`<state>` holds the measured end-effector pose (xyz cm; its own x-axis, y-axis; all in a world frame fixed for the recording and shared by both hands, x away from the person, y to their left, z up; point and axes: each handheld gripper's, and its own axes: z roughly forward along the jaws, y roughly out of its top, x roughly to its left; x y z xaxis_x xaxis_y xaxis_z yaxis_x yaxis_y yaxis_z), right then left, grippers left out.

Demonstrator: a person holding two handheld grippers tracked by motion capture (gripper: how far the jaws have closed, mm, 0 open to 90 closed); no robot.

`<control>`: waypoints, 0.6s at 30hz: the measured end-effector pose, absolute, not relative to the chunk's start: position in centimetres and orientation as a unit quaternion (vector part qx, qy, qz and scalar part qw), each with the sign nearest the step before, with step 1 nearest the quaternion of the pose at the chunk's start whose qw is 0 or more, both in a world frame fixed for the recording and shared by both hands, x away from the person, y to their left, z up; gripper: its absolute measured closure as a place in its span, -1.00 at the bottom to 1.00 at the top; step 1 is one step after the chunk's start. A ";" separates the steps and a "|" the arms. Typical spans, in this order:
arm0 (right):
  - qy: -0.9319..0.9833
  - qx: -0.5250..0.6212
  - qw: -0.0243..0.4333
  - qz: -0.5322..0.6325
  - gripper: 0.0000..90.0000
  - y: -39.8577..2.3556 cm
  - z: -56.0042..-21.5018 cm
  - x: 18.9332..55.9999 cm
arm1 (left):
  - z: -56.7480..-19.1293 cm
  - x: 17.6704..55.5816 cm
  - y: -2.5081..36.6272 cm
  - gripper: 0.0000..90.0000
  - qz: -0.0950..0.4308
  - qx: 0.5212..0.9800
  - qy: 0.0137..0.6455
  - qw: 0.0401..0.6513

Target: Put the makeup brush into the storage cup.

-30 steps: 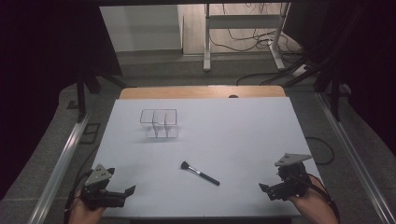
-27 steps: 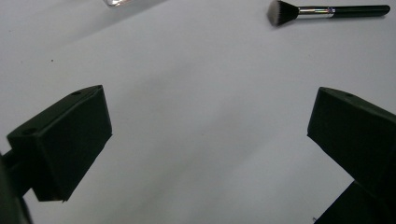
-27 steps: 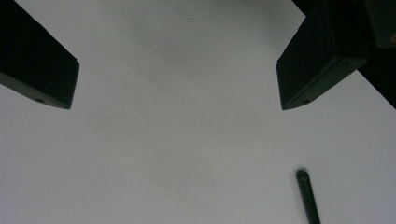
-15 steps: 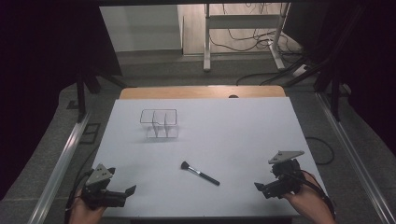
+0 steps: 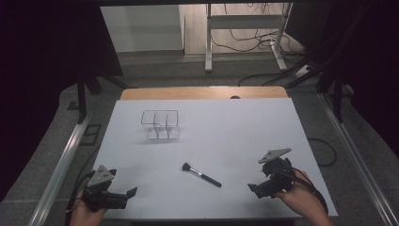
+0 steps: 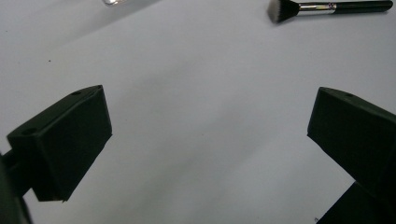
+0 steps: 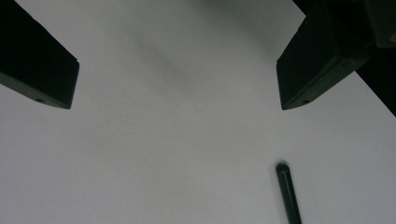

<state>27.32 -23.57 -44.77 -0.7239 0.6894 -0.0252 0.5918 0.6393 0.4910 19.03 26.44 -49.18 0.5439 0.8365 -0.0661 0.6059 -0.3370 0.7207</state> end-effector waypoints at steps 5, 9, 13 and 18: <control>0.902 0.353 0.102 0.227 -1.00 -23.0 -44.9 27.6 | -49.2 19.0 26.4 -1.00 0.160 0.802 0.450 0.359; 0.903 0.353 0.098 0.223 -1.00 -22.6 -45.0 27.8 | -49.2 19.0 26.4 -1.00 0.160 0.802 0.450 0.359; 0.906 0.348 0.093 0.220 -1.00 -22.0 -45.0 28.1 | -49.2 19.1 26.4 -1.00 0.159 0.802 0.450 0.359; 0.908 0.344 0.093 0.221 -1.00 -21.5 -45.1 28.4 | -49.2 19.1 26.5 -1.00 0.159 0.802 0.450 0.359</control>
